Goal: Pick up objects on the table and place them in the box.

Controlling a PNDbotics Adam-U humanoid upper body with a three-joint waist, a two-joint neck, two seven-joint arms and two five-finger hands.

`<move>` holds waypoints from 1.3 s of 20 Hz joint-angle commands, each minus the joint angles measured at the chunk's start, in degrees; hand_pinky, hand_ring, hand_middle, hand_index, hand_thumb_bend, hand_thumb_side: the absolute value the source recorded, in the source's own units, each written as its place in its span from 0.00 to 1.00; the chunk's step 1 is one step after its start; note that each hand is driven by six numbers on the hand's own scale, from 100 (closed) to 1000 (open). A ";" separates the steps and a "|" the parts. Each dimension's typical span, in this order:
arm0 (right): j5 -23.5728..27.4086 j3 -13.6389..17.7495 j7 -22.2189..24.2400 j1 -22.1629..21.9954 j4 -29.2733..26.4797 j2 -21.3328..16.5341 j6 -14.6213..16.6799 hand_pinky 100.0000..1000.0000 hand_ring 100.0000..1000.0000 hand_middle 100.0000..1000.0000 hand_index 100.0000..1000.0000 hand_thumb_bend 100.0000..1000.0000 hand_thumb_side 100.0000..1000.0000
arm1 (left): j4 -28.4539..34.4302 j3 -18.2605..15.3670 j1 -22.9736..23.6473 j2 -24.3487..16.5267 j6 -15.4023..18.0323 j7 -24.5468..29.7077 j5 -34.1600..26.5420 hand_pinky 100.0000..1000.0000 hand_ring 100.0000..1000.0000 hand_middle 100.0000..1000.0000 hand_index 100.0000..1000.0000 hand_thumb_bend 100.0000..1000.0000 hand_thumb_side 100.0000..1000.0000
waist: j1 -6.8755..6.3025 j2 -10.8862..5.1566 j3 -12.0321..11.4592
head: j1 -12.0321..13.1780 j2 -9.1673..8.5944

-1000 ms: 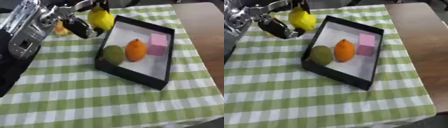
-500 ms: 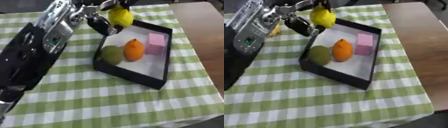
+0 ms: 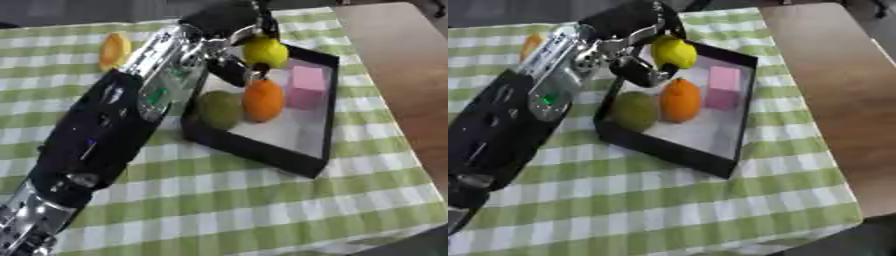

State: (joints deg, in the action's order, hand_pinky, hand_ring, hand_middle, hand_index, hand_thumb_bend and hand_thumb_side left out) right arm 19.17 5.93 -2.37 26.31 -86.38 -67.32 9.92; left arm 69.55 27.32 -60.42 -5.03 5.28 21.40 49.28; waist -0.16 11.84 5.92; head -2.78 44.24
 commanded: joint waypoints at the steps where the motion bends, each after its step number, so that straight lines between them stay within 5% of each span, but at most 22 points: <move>1: 0.91 0.57 0.32 1.06 0.34 -1.70 0.01 0.85 0.85 0.73 0.81 0.00 0.31 | -0.88 -0.35 -0.55 0.55 0.71 -0.98 0.41 0.52 0.51 0.56 0.66 0.07 0.00 | 1.17 -0.40 0.13 | 0.05 -0.12; 6: 1.07 0.68 0.51 0.81 0.70 -1.50 -0.04 0.85 0.86 0.73 0.81 0.00 0.33 | -2.35 0.32 0.33 0.66 1.84 0.72 0.63 0.61 0.59 0.62 0.74 0.13 0.00 | 0.98 -0.33 -0.08 | -0.32 -0.12; 8: 1.11 0.79 0.48 0.60 0.81 -1.50 -0.03 0.85 0.86 0.73 0.81 0.00 0.34 | -2.32 0.25 0.50 0.42 1.91 1.56 1.16 0.73 0.72 0.69 0.80 0.15 0.00 | 0.94 -0.33 -0.23 | -0.41 -0.12; 10: 1.19 0.94 0.42 0.39 0.95 -1.49 -0.03 0.85 0.86 0.73 0.81 0.00 0.34 | -2.24 0.01 0.71 0.13 1.39 2.45 1.96 0.82 0.82 0.77 0.89 0.26 0.06 | 0.91 -0.34 -0.39 | -0.47 -0.12; 14: 1.18 1.06 0.38 -0.01 1.08 -1.58 0.06 0.85 0.86 0.73 0.81 0.00 0.34 | -1.49 -1.19 0.79 -0.49 0.16 2.73 4.46 0.89 0.88 0.82 0.94 0.57 0.38 | 0.89 -0.43 -0.66 | -0.60 -0.12; 18: 1.04 1.16 0.31 -0.57 1.31 -1.75 0.11 0.85 0.86 0.73 0.81 0.00 0.34 | 0.72 -2.12 0.59 -1.60 -0.73 1.67 5.03 0.89 0.88 0.82 0.93 0.80 0.44 | 0.78 -0.62 -0.98 | -0.87 -0.12; 26: 0.34 1.28 0.14 -1.84 1.87 -2.02 0.23 0.85 0.86 0.73 0.82 0.00 0.34 | 6.05 -3.01 0.37 -3.91 -2.69 0.77 1.62 0.87 0.87 0.81 0.92 0.77 0.43 | 0.58 -1.02 -1.55 | -1.29 -0.12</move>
State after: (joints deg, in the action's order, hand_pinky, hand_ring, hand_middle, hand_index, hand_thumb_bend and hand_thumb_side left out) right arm 19.86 6.04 -2.20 24.05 -84.61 -67.10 9.87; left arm 73.66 25.16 -58.65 -7.76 3.02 22.30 51.79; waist -0.16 11.83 4.31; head -3.82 44.24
